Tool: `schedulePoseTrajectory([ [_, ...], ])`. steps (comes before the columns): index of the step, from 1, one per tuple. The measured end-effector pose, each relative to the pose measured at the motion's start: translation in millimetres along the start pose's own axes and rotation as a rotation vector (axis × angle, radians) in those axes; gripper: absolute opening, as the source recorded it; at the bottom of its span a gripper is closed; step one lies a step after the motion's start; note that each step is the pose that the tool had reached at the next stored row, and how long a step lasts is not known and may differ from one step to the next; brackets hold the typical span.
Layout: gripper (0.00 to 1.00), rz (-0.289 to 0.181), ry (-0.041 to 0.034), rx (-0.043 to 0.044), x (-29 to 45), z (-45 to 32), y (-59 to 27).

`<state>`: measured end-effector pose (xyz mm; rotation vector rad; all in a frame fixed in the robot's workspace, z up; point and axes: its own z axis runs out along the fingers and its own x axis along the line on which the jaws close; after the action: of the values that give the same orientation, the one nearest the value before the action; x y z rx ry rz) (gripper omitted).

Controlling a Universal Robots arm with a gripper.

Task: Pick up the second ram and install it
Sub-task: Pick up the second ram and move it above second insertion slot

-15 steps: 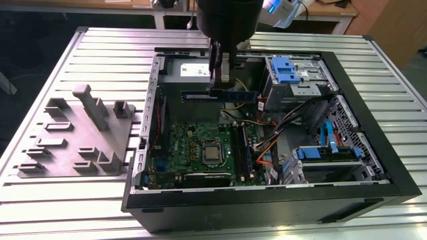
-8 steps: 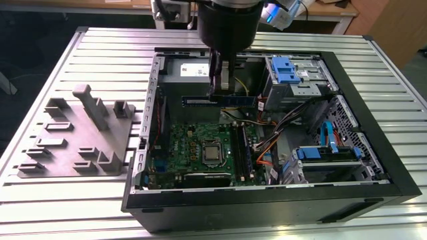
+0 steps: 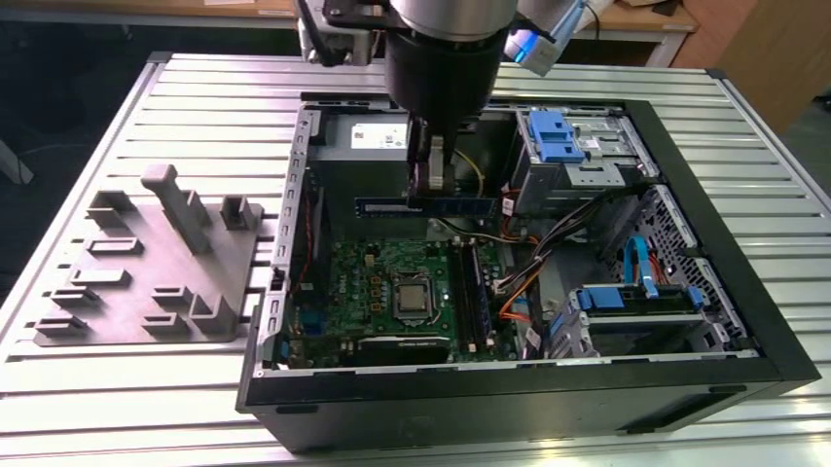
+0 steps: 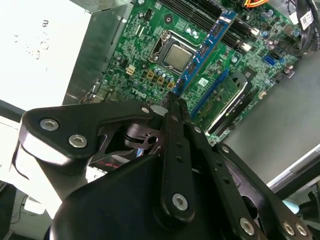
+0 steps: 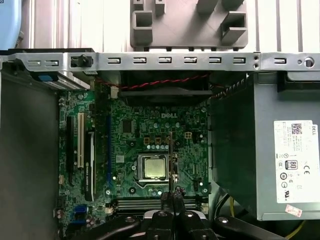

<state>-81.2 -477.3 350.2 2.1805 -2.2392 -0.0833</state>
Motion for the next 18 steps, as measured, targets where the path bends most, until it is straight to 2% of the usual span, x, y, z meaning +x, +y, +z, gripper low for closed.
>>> schedulePoseTrajectory([
  [12,0.11,0.000,-0.0001,0.0001,0.5,21.5,-1.6],
  [18,0.11,-0.001,0.0000,0.0000,0.8,29.3,-2.0],
])
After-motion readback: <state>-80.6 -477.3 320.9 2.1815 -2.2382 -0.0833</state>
